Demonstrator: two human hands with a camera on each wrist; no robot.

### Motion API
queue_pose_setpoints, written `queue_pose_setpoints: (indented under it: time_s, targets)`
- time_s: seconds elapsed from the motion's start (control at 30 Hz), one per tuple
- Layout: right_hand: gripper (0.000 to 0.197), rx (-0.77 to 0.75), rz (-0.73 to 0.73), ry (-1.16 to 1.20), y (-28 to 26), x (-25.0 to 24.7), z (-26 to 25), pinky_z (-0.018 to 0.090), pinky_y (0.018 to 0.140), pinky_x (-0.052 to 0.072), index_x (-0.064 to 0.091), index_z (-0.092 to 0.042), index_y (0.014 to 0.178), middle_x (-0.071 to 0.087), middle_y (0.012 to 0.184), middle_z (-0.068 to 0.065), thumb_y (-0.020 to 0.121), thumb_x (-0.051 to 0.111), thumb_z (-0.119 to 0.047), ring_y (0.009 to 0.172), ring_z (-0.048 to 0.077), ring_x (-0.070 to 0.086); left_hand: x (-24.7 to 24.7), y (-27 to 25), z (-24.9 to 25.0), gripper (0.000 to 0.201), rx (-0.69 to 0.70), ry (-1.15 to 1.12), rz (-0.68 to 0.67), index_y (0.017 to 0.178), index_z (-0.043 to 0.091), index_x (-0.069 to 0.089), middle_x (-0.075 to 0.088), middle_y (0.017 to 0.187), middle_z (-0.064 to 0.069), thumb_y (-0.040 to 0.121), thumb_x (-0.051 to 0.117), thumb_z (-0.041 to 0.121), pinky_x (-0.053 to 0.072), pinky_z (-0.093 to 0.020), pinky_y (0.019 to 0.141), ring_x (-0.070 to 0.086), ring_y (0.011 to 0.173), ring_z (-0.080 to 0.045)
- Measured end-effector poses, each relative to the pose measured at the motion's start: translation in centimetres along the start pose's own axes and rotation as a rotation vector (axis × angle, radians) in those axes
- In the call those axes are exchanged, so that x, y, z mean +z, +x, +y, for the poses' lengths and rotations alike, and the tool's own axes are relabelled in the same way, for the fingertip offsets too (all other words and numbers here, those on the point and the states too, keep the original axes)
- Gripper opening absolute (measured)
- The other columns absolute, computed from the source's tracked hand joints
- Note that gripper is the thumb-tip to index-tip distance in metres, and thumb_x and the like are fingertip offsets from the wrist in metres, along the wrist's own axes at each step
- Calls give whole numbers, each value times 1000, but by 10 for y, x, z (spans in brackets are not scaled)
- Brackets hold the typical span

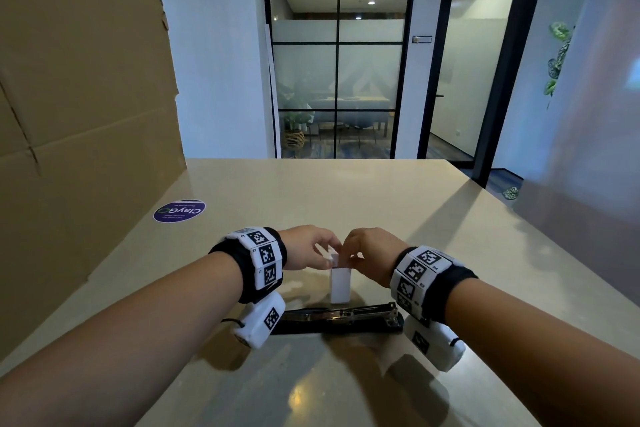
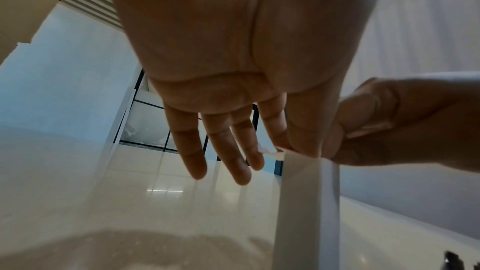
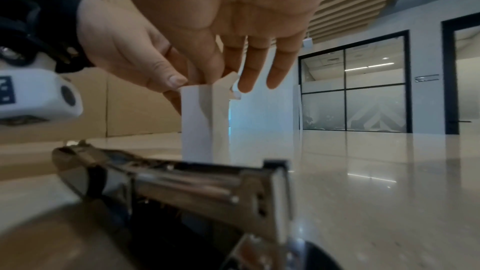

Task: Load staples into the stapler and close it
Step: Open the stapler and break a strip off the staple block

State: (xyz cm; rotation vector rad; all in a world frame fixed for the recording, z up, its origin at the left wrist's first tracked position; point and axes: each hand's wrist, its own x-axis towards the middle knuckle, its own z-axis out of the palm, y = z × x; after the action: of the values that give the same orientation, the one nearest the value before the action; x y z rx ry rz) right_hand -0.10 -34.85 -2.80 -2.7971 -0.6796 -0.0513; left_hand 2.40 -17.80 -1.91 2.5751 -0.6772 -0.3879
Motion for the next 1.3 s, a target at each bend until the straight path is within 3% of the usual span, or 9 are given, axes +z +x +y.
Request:
queue_pose_setpoints:
  time_s: [0.1, 0.2, 0.33, 0.5, 0.67, 0.77, 0.93, 1.13, 1.3]
  targets:
    - [27, -43, -59, -68, 3, 9, -1, 30, 93, 43, 72, -21, 108, 57, 121, 9, 89, 57, -10, 112, 29, 53, 1, -1, -3, 37, -10, -13, 0, 125, 16, 58, 61, 126, -6, 89, 64, 20, 44, -35, 96, 60, 105, -20]
    - [32, -23, -100, -106, 5, 13, -4, 37, 98, 43, 68, -25, 114, 49, 127, 9, 87, 57, -12, 118, 30, 47, 2, -1, -5, 36, -7, -23, 9, 123, 14, 59, 61, 126, -6, 88, 65, 21, 42, -29, 91, 56, 99, -15]
    - [36, 8, -146, -143, 5, 9, -8, 41, 99, 44, 64, -28, 119, 45, 130, 8, 88, 56, -11, 119, 31, 46, 4, -1, -7, 34, -5, -28, 13, 121, 14, 60, 62, 126, -7, 88, 65, 21, 43, -32, 93, 57, 97, -15]
    - [38, 47, -207, -262, 2, 7, -18, 41, 97, 40, 55, -30, 128, 41, 130, 6, 92, 48, -20, 124, 29, 40, 5, -1, -8, 34, -10, -18, 10, 121, 14, 61, 63, 126, -6, 88, 65, 21, 46, -39, 101, 61, 112, -25]
    - [34, 67, -207, -279, 3, 5, -22, 40, 95, 40, 59, -25, 124, 42, 130, 7, 96, 41, -30, 123, 28, 41, 5, -2, -8, 33, -18, -25, 18, 121, 15, 62, 63, 126, -5, 88, 65, 22, 47, -39, 100, 62, 112, -24]
    - [31, 85, -213, -187, 7, 6, -21, 40, 101, 42, 65, -20, 117, 44, 128, 10, 93, 46, -29, 119, 30, 47, 6, -2, -8, 31, -17, -30, 27, 118, 16, 63, 64, 123, -4, 88, 65, 21, 46, -36, 97, 63, 110, -23]
    - [23, 92, -119, -1, 7, 4, -16, 34, 93, 47, 73, -13, 101, 51, 116, 10, 84, 63, -25, 105, 28, 59, 5, -2, -7, 30, -7, -16, 34, 116, 17, 64, 65, 121, -3, 87, 67, 22, 47, -36, 96, 63, 104, -20]
    - [17, 82, 96, 116, 7, -3, -13, 25, 71, 42, 73, -13, 88, 48, 73, -11, 78, 73, -26, 79, 14, 53, 4, -3, -5, 29, 8, -9, 38, 114, 14, 66, 66, 110, -1, 86, 67, 23, 50, -38, 97, 64, 107, -23]
    - [9, 126, 155, 236, 7, 3, -10, 28, 68, 46, 69, -18, 73, 49, 67, -14, 71, 77, -21, 74, 14, 55, 2, -4, -3, 31, -9, -9, 28, 117, 18, 65, 63, 108, 3, 87, 65, 19, 50, -39, 98, 64, 109, -20]
